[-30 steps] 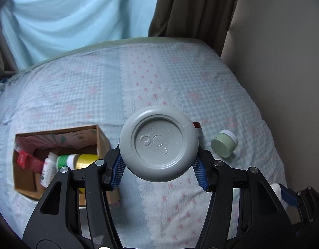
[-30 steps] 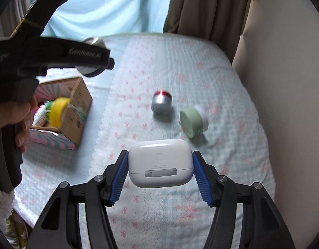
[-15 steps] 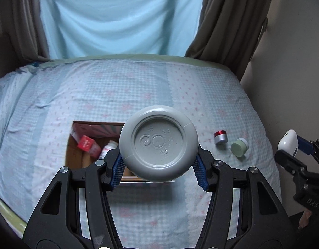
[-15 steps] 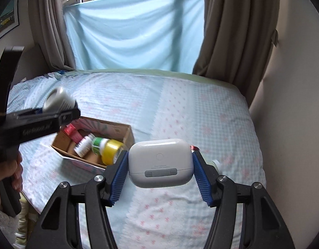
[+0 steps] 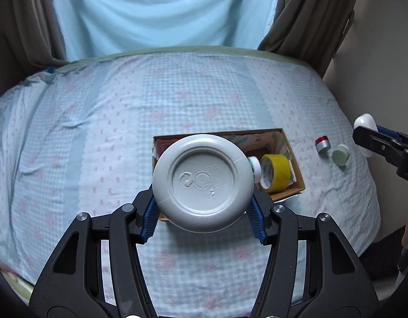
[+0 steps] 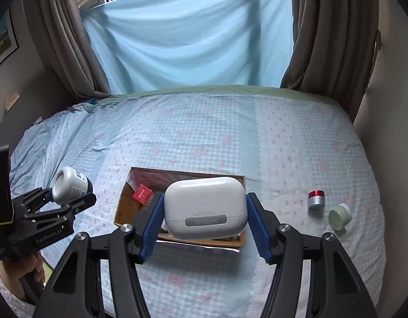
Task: Organize rigid objects
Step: 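Carry the white container with left tool while right tool carries earbud case toward the box, then lower the container into the box with left tool while right tool releases earbud case inside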
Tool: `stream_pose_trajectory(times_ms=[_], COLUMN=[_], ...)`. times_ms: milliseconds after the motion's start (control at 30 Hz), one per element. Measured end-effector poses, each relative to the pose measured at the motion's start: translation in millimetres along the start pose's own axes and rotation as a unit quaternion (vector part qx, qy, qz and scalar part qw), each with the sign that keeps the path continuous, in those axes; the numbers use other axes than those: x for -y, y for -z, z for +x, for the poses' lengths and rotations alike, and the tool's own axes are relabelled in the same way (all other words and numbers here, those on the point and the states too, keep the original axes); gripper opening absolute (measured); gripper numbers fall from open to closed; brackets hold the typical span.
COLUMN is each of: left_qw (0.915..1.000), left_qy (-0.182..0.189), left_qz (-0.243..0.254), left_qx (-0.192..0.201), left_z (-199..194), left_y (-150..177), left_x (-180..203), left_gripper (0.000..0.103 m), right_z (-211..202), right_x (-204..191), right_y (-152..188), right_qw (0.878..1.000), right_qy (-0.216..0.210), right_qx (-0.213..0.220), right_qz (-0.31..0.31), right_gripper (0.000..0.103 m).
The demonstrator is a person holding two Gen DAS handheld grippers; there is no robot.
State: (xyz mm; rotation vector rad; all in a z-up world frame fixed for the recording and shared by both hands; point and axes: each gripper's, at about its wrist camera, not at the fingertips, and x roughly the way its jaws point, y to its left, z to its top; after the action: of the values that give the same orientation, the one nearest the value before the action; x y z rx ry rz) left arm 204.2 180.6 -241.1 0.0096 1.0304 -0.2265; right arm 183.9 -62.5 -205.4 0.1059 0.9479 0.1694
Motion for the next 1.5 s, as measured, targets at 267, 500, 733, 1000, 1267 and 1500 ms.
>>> stream_pose_trajectory(times_ms=[267,500,733,1000,1267,1500], left_qw=[0.9981,0.9917,0.9839,0.975,0.9639,0.9727], left_qy=[0.023,0.037,0.043,0.052,0.113,0.087], left_qz=[0.004,-0.01,-0.022,-0.002,-0.031,0.018], left_qx=[-0.057,-0.123,-0.172,-0.216,-0.239,-0.214], left_z=[62.1,121.9,166.5,201.2,207.2,179.2], left_y=[5.3,18.5,24.5,19.6,13.9,15.2], left_x=[-28.5,-33.6,-35.9,-34.8,-39.0,-27.5], left_gripper=[0.053,0.053,0.053,0.053,0.1,0.103], right_z=[72.3,140.9,200.7,236.8,259.7,242.5], right_x=[-36.2,-34.5,-32.2,-34.1,-24.8,-15.3], right_y=[0.7,15.6,37.4,40.5,46.4,45.4], right_qw=[0.997,0.986,0.971,0.961,0.946,0.944], right_qy=[-0.016,-0.039,-0.046,-0.049,-0.047,-0.051], right_qx=[-0.069,-0.141,-0.212,-0.254,-0.284,-0.26], right_qz=[0.027,0.076,0.105,0.101,0.148,0.199], right_gripper=[0.056,0.056,0.056,0.056,0.059,0.095])
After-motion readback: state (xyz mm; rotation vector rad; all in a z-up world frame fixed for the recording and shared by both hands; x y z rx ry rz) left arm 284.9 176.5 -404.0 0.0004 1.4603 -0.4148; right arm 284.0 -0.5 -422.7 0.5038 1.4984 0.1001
